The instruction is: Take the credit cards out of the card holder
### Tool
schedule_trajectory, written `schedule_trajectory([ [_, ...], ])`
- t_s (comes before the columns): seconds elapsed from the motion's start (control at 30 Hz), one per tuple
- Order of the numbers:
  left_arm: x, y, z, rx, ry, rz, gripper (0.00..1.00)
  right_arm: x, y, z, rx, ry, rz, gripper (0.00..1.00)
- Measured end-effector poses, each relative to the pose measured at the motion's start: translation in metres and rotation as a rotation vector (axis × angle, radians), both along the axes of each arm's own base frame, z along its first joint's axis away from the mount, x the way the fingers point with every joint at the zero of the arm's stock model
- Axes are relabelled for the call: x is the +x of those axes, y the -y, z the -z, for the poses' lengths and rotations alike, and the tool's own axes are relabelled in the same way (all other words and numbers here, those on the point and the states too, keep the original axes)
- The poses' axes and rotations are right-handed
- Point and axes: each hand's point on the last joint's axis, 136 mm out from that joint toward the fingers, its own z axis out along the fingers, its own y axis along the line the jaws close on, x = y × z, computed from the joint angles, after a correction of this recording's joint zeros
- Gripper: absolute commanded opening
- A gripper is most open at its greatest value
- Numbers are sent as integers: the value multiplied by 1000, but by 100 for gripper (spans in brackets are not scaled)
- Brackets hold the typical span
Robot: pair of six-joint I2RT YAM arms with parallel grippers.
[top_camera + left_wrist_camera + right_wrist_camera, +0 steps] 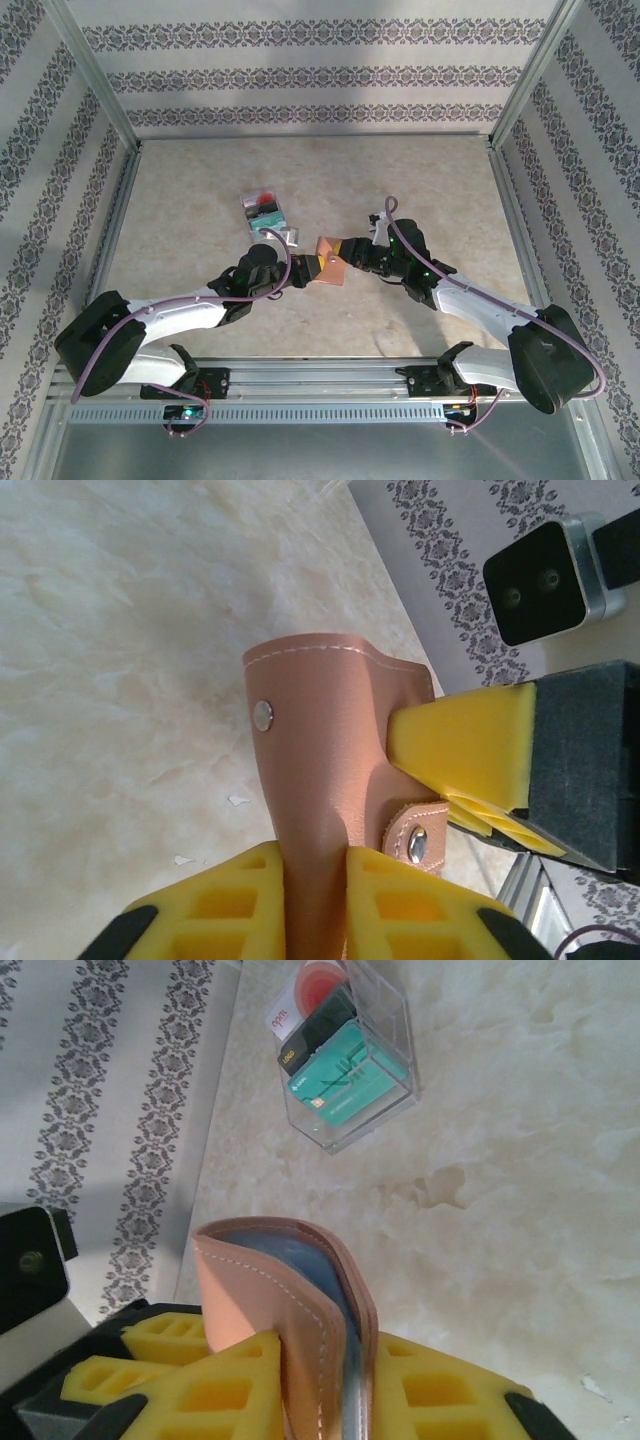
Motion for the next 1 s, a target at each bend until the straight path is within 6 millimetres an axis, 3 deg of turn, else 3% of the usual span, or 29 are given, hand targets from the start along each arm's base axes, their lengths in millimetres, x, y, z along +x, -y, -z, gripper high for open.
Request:
schedule_trajectory([
  [0.1, 0, -1, 0, -12, -2, 7, 34, -1, -3, -5, 17, 10, -16, 5],
  [0.27, 0, 0, -6, -43, 5, 33, 69, -2, -8, -17, 55, 36, -48, 0],
  [0.43, 4, -12, -13, -77, 10, 71, 83, 3, -7, -27, 96, 51, -51, 0],
  [0.57, -4, -21, -36, -123, 61, 120, 86, 6, -1, -35, 119, 66, -48, 0],
  [0.77, -19, -20, -61, -114, 135, 210, 85, 4, -1, -49, 149, 96, -68, 0],
  [0.93, -23, -17, -56, -92, 117, 245, 82, 1, -4, -61, 174, 115, -95, 0],
  [1.0, -21, -16, -49, -81, 95, 248, 77, 0, -5, -65, 185, 122, -103, 0],
])
